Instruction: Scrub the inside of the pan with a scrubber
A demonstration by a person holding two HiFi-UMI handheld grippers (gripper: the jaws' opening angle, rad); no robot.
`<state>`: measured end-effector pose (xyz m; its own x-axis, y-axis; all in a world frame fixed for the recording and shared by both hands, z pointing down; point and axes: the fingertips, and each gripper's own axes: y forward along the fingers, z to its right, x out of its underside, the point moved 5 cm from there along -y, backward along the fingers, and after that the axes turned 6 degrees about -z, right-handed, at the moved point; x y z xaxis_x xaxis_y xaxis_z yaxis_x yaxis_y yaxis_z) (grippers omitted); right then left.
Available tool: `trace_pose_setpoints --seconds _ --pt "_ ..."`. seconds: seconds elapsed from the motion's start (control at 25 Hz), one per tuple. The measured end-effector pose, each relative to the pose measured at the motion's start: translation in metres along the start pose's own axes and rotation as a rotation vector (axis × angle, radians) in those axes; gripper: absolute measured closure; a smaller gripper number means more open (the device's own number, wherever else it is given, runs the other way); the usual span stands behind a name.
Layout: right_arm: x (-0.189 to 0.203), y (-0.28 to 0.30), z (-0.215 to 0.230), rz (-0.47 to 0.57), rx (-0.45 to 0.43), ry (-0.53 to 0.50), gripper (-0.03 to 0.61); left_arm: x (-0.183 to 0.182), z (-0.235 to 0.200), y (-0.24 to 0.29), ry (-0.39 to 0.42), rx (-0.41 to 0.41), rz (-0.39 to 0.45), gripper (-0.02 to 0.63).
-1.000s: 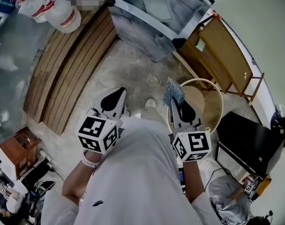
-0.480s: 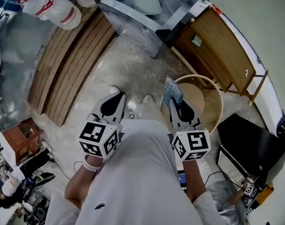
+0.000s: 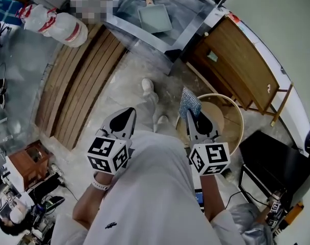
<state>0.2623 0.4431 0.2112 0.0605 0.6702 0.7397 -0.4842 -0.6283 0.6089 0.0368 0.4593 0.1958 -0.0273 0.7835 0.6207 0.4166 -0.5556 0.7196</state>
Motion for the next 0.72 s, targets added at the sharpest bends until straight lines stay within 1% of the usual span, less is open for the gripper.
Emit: trace_pose_setpoints --seconds 0.08,0.2,0.28,0.4,0.52,0.6,0.72 --pt "-0.016 0.017 0.005 0.014 0.016 -0.002 0.515 -0.021 -0.01 0.023 0.014 0.026 0.001 0.608" --pt "-0.044 0.044 0.018 0.007 0.032 0.02 0.515 -0.061 -0.02 0.056 0.029 0.07 0.009 0.609" --pt "-0.073 0.063 0.023 0.007 0.035 0.028 0.515 -0.096 -0.03 0.073 0.04 0.091 0.018 0.609" --pt "-0.123 0.093 0.025 0.019 0.04 -0.006 0.515 -0.148 -0.05 0.091 0.048 0.119 0.039 0.607" --pt "-0.162 0.122 0.033 0.027 0.05 -0.004 0.515 -0.188 -0.076 0.111 0.036 0.125 0.045 0.609" --pt "-0.181 0.14 0.04 0.018 0.058 0.003 0.515 -0.211 -0.092 0.122 0.015 0.126 0.053 0.609" --pt "-0.205 0.163 0.049 -0.004 0.06 -0.018 0.515 -0.237 -0.108 0.139 -0.011 0.126 0.057 0.609"
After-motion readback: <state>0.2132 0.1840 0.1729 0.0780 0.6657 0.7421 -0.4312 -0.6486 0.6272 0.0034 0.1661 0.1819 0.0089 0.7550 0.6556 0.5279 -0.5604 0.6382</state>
